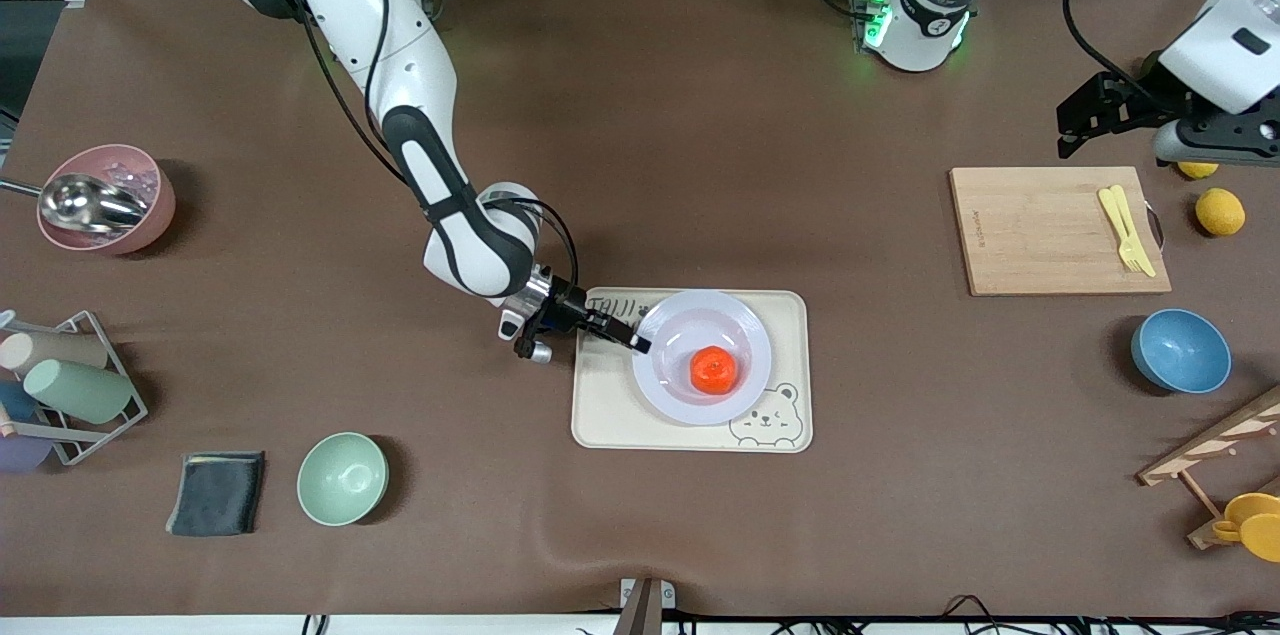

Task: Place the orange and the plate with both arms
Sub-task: 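Slide the plate onto the bear tray with the right gripper, then open the right gripper and pull it back from the plate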

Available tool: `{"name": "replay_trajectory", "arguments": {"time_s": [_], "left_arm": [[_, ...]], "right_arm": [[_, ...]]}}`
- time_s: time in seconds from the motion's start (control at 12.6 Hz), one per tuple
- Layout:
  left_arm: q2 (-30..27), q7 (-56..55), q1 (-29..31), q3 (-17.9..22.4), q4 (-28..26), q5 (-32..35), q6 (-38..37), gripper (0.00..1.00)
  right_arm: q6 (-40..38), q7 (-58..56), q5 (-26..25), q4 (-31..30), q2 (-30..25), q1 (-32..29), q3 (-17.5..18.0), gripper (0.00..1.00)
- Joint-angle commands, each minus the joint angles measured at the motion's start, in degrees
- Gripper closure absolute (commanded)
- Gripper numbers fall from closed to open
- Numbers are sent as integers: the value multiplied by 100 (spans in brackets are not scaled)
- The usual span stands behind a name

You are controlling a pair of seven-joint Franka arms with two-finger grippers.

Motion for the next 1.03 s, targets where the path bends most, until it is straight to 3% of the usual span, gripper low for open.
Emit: {"name": "replay_trajectory", "arguments": {"time_s": [0.0, 0.08, 0.4, 0.56, 0.71, 0.87, 0.95], "left_arm": [[-2, -33, 216, -32, 6, -265, 72, 0], [-28, -16, 216, -32, 6, -291, 81, 0], [-99, -33, 172, -111, 6, -318, 2, 0], [-90, -7, 190, -102, 6, -274, 11, 0], [-64, -16, 163, -111, 6, -239, 11, 0], [-46, -16, 199, -102, 14, -239, 11, 0], [-46, -16, 199, -93, 14, -230, 11, 0]], "right_arm": [[102, 1021, -857, 156, -16, 5, 19, 60], [102, 1321, -1200, 156, -43, -3, 10, 58], [85, 2306, -2711, 156, -104, -91, -16, 28], [15, 3192, -3633, 165, -157, -65, -165, 25], [-160, 4350, -4950, 305, -227, -91, -244, 25], [-1183, 5293, -5814, 681, -315, -91, -664, 23], [-1860, 5497, -5974, 918, -333, -91, -963, 22]]}}
